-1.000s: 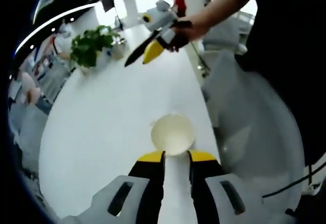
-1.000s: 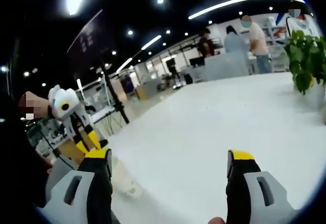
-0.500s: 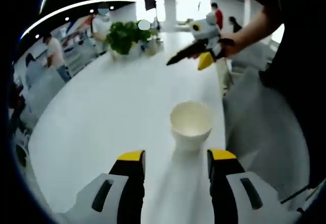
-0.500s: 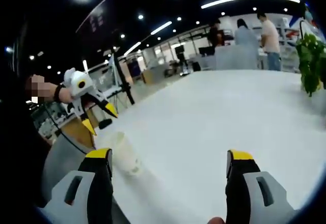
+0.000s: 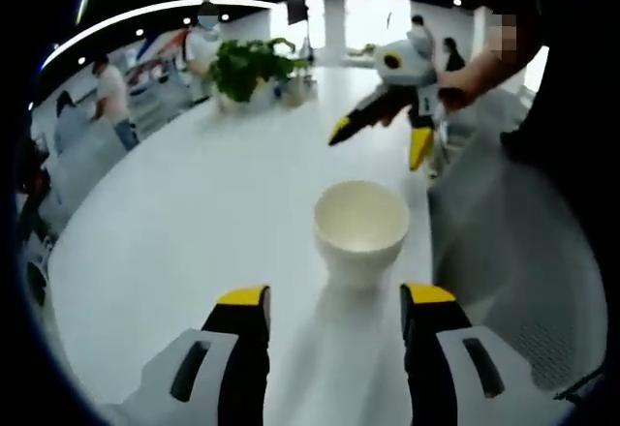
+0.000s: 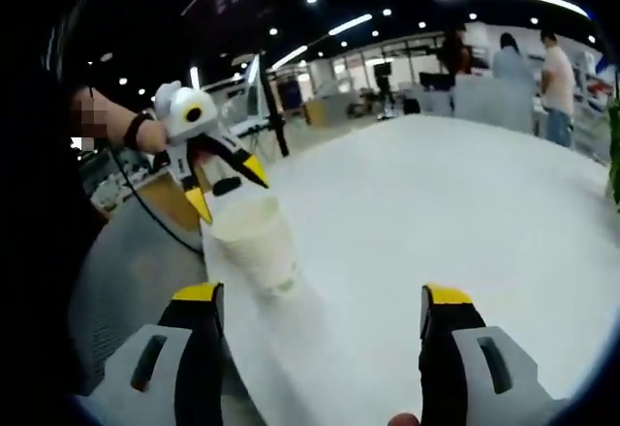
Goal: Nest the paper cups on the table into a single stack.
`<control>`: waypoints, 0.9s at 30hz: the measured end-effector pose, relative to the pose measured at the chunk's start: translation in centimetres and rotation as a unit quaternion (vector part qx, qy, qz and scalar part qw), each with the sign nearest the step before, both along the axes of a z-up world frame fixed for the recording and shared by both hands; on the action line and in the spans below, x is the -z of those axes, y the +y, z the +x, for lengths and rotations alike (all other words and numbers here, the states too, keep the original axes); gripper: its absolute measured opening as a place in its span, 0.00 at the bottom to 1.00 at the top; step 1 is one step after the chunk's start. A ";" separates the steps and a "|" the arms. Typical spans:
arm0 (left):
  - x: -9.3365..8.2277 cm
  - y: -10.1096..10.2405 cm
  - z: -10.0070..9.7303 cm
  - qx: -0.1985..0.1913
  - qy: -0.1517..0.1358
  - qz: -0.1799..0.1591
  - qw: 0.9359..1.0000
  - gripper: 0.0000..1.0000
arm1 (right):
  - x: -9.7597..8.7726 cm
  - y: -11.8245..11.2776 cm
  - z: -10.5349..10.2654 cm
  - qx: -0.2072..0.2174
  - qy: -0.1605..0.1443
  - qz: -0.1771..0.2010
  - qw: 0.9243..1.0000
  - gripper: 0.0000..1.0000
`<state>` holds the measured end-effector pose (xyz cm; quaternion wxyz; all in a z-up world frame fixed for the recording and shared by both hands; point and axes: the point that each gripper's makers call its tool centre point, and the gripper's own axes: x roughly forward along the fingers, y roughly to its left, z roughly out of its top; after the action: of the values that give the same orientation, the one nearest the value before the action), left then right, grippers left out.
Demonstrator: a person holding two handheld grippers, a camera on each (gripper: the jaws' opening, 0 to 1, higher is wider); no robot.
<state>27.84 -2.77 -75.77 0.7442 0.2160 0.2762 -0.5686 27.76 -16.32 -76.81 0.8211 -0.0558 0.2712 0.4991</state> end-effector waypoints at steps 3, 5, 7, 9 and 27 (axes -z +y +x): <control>0.2 -0.2 -0.1 -0.002 0.001 -0.005 1.000 0.52 | 0.5 1.4 -0.8 -0.036 -0.008 -0.013 0.999 0.76; 0.4 -0.3 -0.2 -0.005 0.004 -0.009 1.000 0.52 | 1.0 2.1 -1.2 -0.058 -0.011 -0.022 0.998 0.75; 0.7 -0.4 -0.3 -0.011 0.015 -0.013 1.000 0.52 | 1.1 2.9 -1.4 -0.073 -0.018 -0.028 0.997 0.73; 0.8 -0.5 -0.4 -0.010 0.015 -0.015 1.000 0.52 | 1.2 3.6 -1.4 -0.087 -0.020 -0.031 0.996 0.70; 1.0 -2.3 -0.3 0.007 0.028 -0.028 0.999 0.46 | 1.7 6.9 -0.4 -0.182 -0.035 -0.057 0.981 0.48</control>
<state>27.52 -5.02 -76.77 0.7378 0.1811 0.2791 -0.5873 27.33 -9.44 -78.51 0.7213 -0.1684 0.2554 0.6214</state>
